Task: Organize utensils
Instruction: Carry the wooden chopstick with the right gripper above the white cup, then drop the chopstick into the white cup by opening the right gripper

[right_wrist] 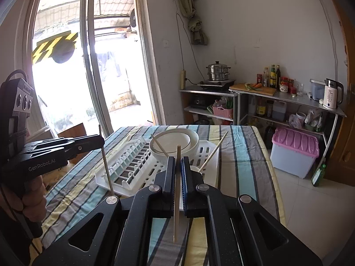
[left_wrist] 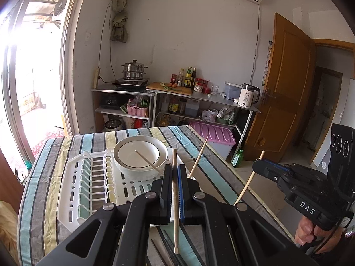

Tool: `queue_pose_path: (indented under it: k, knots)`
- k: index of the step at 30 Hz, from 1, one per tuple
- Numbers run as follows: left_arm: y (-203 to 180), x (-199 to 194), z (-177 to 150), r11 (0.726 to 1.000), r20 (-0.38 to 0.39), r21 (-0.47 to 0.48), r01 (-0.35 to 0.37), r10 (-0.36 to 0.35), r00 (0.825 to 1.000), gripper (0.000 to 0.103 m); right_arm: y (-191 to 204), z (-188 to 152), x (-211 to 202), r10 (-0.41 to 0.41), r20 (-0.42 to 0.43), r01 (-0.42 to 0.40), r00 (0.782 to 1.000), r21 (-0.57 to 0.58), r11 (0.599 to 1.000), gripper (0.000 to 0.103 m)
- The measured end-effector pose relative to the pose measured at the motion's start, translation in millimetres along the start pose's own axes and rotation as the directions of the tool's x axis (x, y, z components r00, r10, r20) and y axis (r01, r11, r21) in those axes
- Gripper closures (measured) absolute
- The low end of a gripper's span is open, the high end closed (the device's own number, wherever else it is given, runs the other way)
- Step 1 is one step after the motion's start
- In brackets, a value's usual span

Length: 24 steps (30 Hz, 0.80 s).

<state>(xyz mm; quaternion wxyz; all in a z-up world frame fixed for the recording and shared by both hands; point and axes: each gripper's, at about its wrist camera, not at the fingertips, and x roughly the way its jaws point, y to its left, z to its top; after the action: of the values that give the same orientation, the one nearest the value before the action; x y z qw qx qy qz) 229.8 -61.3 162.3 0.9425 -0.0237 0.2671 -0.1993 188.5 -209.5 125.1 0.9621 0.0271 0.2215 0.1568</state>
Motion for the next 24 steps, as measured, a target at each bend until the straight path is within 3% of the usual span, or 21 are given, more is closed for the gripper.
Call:
queue_pose_path:
  k: [13, 24]
  knots:
    - [3, 54, 68, 0.999, 0.057, -0.04, 0.035, -0.033, 0.998, 0.099, -16, 51, 30, -0.013, 0.071, 0.01, 0.997, 0.032, 0.999, 0.098]
    - [14, 108, 73, 0.995, 0.042, -0.087, 0.049, -0.045, 0.998, 0.099, -34, 60, 65, -0.022, 0.066, 0.017, 0.998, 0.072, 0.997, 0.098]
